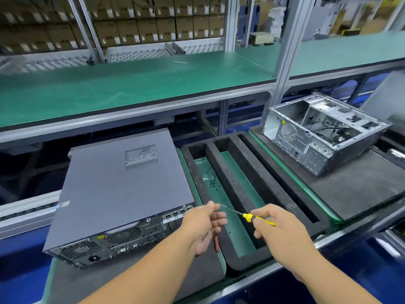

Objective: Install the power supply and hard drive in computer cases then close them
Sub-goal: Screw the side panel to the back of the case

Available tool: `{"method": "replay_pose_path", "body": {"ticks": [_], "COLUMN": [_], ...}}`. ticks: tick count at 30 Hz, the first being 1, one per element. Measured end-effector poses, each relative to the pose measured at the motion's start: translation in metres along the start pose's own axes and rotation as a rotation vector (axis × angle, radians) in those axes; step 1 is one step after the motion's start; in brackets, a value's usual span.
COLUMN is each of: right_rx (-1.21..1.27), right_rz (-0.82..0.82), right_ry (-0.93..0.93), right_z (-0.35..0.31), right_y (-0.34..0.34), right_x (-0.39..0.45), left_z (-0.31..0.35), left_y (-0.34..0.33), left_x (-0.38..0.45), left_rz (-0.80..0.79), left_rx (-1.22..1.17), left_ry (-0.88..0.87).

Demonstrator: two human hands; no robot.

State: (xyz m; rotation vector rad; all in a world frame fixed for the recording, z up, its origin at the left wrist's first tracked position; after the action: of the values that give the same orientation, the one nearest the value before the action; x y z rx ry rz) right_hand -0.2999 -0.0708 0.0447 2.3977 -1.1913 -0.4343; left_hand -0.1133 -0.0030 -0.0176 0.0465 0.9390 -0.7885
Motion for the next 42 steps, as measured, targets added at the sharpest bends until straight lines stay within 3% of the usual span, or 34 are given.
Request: {"method": "replay_pose_path", "body": {"ticks": [5, 10, 22, 28, 33, 36, 42], "right_rx": [0.043, 0.152, 0.376, 0.374, 0.253, 0.121, 0.122], "right_rz": [0.018, 0.007, -0.253, -0.381, -0.418, -0.433, -0.519], "right_ry": [0.033, 0.071, 0.147, 0.160, 0.162, 0.165, 0.014], "right_z": [-0.020, -0.035, -0.096, -0.116, -0.118, -0.108, -0.096], "right_y": [0.002, -0.011, -0.108, -0.160, -0.190, -0.215, -0.251], "right_x": [-0.017, -0.025, -0.046, -0.057, -0.061, -0.069, -0.086], "left_z": [0.012, 0.020, 0.034, 0.027, 0.020, 0.013, 0.005], "left_y": [0.001, 0.020, 0.146, 0.208, 0.246, 0.255, 0.250], "left_x": [-0.020, -0.043, -0.118, -0.138, -0.144, -0.135, -0.115], "left_rz": [-0.137, -0.130, -0.195, -0.093, 0.054, 0.137, 0.190], "left_rx": [-0.149, -0.210, -0.483, -0.550, -0.409, -0.402, -0.406], "left_ry": [-0.003, -0.069, -0.131, -0.198, -0.211, -0.209, -0.165]}}
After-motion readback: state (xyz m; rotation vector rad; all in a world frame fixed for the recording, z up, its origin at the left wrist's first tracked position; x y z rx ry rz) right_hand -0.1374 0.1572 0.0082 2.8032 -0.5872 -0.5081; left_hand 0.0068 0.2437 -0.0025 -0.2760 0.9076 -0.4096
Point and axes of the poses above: each hand's wrist, its own x-axis towards the middle knuckle, its own y-axis out of the back of the hand, z = x × y, the point moved 1 cm from there along x, towards the middle knuckle, and after that the axes turned 9 degrees about y, right-handed, at the moved point
